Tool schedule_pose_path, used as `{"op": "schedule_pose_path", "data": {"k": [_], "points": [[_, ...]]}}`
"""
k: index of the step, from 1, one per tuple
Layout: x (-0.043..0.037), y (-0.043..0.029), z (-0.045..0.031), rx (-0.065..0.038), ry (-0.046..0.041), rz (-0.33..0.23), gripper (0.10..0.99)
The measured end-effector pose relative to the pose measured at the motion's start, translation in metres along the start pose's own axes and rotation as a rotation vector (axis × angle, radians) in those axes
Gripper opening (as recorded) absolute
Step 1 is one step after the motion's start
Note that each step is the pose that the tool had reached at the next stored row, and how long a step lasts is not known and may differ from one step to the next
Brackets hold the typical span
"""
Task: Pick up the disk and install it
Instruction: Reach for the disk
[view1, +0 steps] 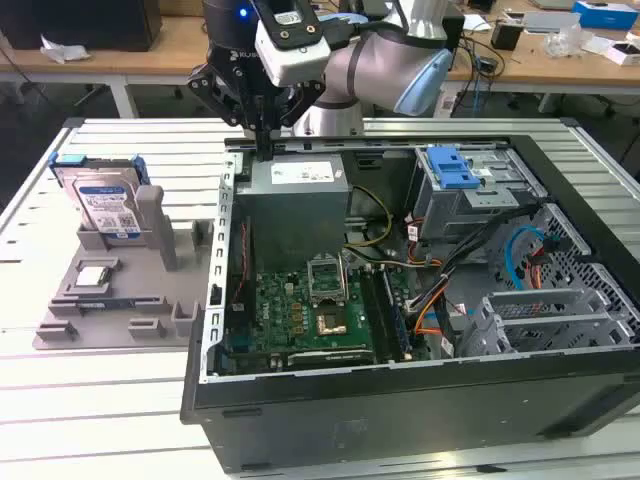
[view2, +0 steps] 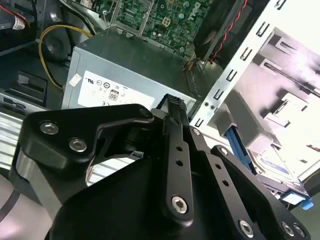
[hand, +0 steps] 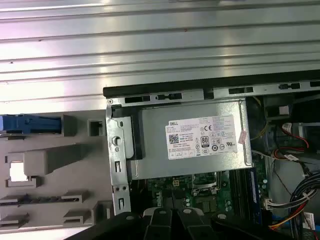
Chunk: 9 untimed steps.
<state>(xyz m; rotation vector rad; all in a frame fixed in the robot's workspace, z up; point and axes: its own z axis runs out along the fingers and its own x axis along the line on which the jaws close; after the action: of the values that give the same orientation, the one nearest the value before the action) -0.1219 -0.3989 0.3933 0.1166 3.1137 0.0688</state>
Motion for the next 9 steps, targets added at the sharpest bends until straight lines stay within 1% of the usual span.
{"op": "schedule_pose_path", "data": {"k": [3,9], "points": [[0.0128,-0.0009,-0.0003,0.000,0.0000,0.000,0.106],[0.0254,-0.0019,-0.0007,0.000,0.0000,0.000,0.106]]}}
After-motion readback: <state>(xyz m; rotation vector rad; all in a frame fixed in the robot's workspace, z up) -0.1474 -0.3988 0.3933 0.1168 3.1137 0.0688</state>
